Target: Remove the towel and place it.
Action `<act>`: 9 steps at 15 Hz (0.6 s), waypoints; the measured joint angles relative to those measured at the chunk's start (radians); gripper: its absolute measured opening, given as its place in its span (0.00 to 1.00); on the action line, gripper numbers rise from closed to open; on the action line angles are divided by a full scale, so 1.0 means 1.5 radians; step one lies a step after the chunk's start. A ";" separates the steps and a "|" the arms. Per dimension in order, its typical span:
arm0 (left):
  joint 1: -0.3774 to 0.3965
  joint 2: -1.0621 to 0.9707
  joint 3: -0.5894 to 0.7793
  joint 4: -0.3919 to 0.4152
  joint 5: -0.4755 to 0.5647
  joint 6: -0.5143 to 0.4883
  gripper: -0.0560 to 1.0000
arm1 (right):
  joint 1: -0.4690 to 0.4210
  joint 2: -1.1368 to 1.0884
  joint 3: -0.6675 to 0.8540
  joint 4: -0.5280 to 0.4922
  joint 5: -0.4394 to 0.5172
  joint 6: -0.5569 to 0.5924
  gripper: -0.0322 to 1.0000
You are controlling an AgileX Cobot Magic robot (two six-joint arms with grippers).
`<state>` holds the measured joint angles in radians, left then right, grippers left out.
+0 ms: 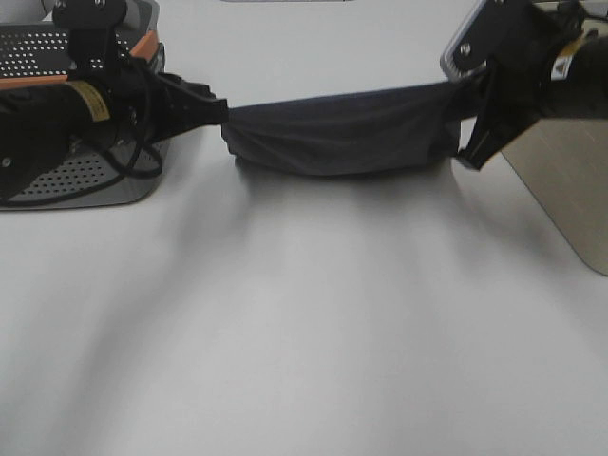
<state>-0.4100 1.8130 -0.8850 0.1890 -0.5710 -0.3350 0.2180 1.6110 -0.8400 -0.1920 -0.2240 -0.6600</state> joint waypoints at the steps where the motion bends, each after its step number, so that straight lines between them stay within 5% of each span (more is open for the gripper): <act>1: -0.001 -0.016 0.041 0.005 -0.018 0.000 0.05 | 0.001 -0.005 0.061 -0.002 -0.041 0.000 0.05; 5: -0.003 -0.038 0.160 0.076 -0.061 0.000 0.05 | 0.002 -0.007 0.254 -0.019 -0.192 0.001 0.05; 9: -0.003 -0.026 0.165 0.091 -0.039 0.000 0.05 | 0.002 0.054 0.308 -0.071 -0.260 0.058 0.05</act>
<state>-0.4150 1.7740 -0.6370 0.3250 -0.6290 -0.3350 0.2210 1.6920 -0.3780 -0.2980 -0.6140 -0.5730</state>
